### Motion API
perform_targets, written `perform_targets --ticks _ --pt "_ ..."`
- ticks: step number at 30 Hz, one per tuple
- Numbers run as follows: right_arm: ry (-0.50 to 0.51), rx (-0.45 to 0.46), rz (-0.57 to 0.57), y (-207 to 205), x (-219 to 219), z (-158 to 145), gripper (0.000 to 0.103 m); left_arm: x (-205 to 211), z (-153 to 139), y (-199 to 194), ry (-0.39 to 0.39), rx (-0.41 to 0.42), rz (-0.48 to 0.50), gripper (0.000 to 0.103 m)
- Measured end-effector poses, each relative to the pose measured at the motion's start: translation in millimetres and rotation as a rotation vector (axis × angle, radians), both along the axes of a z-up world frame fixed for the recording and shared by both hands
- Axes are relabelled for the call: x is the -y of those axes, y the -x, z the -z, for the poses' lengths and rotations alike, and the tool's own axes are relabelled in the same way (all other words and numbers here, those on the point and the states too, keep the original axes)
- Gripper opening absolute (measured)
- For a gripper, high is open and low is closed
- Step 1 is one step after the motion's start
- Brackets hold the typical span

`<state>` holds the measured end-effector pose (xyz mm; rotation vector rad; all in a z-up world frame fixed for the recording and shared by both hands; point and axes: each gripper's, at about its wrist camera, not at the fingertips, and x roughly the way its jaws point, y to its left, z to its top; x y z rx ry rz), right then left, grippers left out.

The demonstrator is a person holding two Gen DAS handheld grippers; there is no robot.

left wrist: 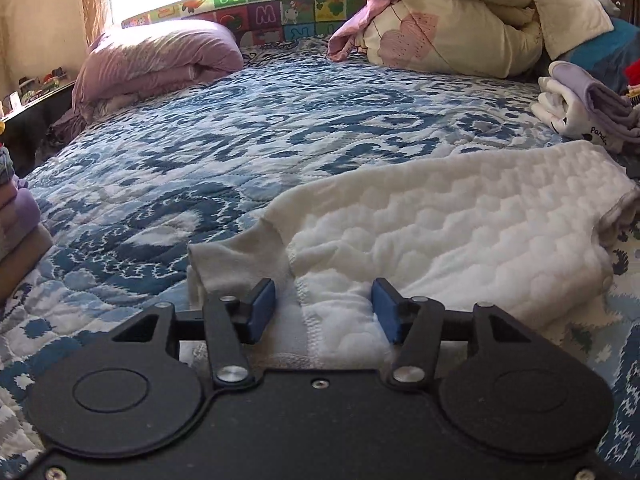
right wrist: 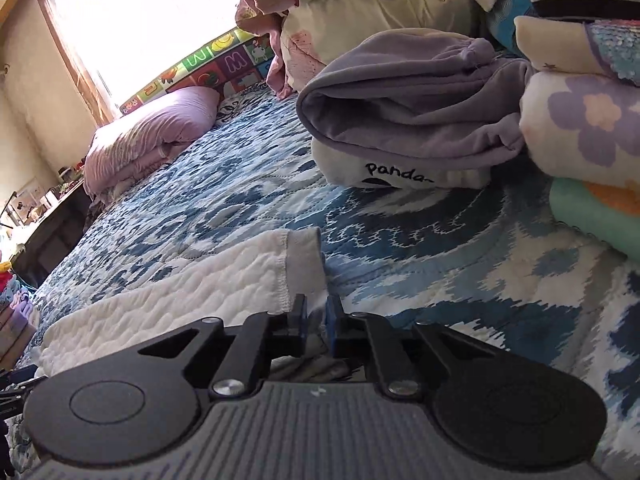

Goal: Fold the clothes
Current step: 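Open both tools and release the garment folded lengthwise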

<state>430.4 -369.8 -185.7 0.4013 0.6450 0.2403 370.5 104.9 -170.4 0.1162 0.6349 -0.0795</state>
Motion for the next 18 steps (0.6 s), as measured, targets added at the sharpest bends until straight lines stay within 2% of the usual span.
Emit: perform_targets --ticks 3,8,10,11,12,13,14,16,17,18 --pt "-0.021 0.019 0.002 10 8 -11 0.007 4 1 3 0.004 0.007 -0.011 0.057" --pt "0.023 0.01 0.035 7 9 -3 0.007 4 -5 7 0.011 -0.004 -0.018 0.057" --pt "-0.009 -0.016 0.023 4 7 0 0.014 4 -7 10 0.008 -0.007 -0.017 0.057" --pt "-0.027 -0.02 0.026 3 6 1 0.024 5 -7 12 0.005 -0.009 -0.016 0.057" --pt "-0.047 -0.014 0.016 3 3 1 0.049 5 -8 13 0.003 -0.011 -0.015 0.057" --pt "-0.067 -0.007 0.005 3 0 2 0.052 5 -7 14 0.007 -0.013 -0.02 0.057" --pt "-0.087 0.0 -0.005 4 -3 3 0.047 4 -5 14 0.013 -0.014 -0.026 0.057" --pt "-0.009 0.006 -0.012 4 -11 1 0.016 2 -3 13 0.025 -0.014 -0.035 0.057" --pt "0.03 0.01 -0.015 4 -16 0 0.014 2 -2 13 0.03 -0.012 -0.039 0.058" --pt "0.006 0.013 -0.003 6 -12 -1 0.012 2 -1 14 0.033 -0.009 -0.043 0.058"
